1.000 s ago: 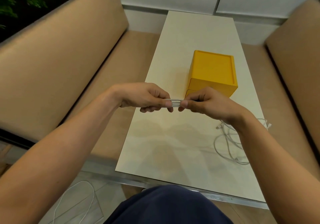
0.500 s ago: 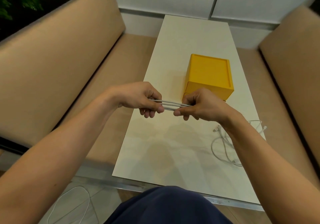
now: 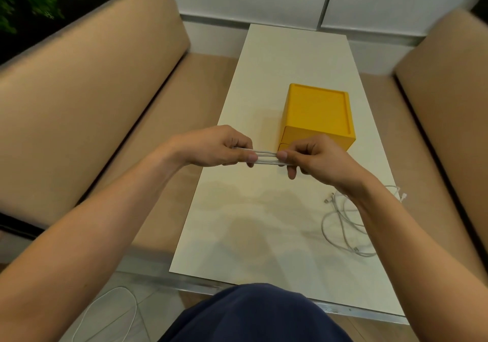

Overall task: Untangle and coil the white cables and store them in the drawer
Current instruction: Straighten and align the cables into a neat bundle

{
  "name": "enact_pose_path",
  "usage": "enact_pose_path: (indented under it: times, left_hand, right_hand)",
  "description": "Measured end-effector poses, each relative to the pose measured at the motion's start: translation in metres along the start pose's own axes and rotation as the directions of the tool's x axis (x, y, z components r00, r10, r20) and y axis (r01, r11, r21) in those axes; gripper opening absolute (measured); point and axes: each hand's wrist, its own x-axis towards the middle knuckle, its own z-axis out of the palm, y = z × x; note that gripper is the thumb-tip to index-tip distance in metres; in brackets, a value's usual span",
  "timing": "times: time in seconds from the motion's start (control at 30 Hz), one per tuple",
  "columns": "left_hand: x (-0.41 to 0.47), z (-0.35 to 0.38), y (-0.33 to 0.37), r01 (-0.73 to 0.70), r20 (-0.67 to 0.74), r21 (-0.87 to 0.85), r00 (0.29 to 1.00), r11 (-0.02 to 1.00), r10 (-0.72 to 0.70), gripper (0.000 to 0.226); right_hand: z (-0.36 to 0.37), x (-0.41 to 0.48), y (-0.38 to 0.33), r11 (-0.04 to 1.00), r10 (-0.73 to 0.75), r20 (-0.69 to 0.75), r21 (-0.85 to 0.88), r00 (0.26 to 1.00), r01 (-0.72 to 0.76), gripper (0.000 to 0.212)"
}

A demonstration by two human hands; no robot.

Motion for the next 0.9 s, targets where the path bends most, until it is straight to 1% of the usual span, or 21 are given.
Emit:
enact_pose_path:
  times: [0.1, 0.2, 0.27, 0.37, 0.43, 0.57, 0.7, 0.8, 0.83, 0.9]
  left_hand:
    - [0.000, -0.004, 0.001, -0.023, 0.008, 0.046, 1.000, 0.999, 0.023, 0.025]
    - [0.001, -0.006, -0.001, -0.060, 0.009, 0.056, 0.998, 0.997, 0.059, 0.023]
    - [0.001, -0.008, -0.003, -0.091, -0.006, 0.012, 0.996, 0.996, 0.092, 0.020]
    - [0.000, -0.012, -0.005, -0.154, -0.041, -0.117, 0.988, 0.981, 0.150, 0.011]
    - [0.001, -0.016, -0.005, -0.179, -0.041, -0.134, 0.984, 0.975, 0.175, 0.012]
    - [0.003, -0.018, -0.006, -0.130, -0.019, -0.055, 0.991, 0.990, 0.129, 0.022]
    - [0.008, -0.022, -0.005, -0.051, 0.037, 0.018, 0.998, 0.999, 0.050, 0.025]
    - [0.011, -0.023, -0.004, -0.022, 0.075, 0.066, 0.997, 0.998, 0.017, 0.024]
    - [0.012, -0.023, -0.005, -0.017, 0.082, 0.075, 0.997, 0.997, 0.010, 0.023]
    - [0.013, -0.024, -0.007, -0.014, 0.094, 0.094, 0.996, 0.995, 0.005, 0.021]
  right_hand:
    - [0.000, -0.001, -0.001, 0.999, -0.021, 0.006, 0.033, 1.000, 0.021, 0.046]
    - [-0.001, -0.001, 0.000, 0.995, -0.051, 0.044, 0.084, 0.998, 0.047, 0.045]
    - [-0.002, -0.002, -0.001, 0.992, -0.069, 0.050, 0.111, 0.996, 0.063, 0.041]
    - [-0.005, -0.001, -0.005, 0.990, -0.101, 0.035, 0.106, 0.994, 0.097, 0.029]
    - [-0.007, 0.002, -0.004, 0.990, -0.111, 0.037, 0.087, 0.993, 0.107, 0.026]
    - [-0.009, 0.011, -0.001, 0.987, -0.160, 0.022, 0.001, 0.987, 0.160, 0.028]
    - [-0.009, 0.020, 0.000, 0.981, -0.178, 0.009, -0.071, 0.984, 0.178, 0.024]
    - [-0.012, 0.027, 0.003, 0.976, -0.187, -0.017, -0.121, 0.982, 0.183, 0.019]
    - [-0.013, 0.029, 0.002, 0.972, -0.188, -0.010, -0.145, 0.982, 0.185, 0.017]
    - [-0.014, 0.029, 0.001, 0.962, -0.179, 0.046, -0.199, 0.983, 0.184, 0.019]
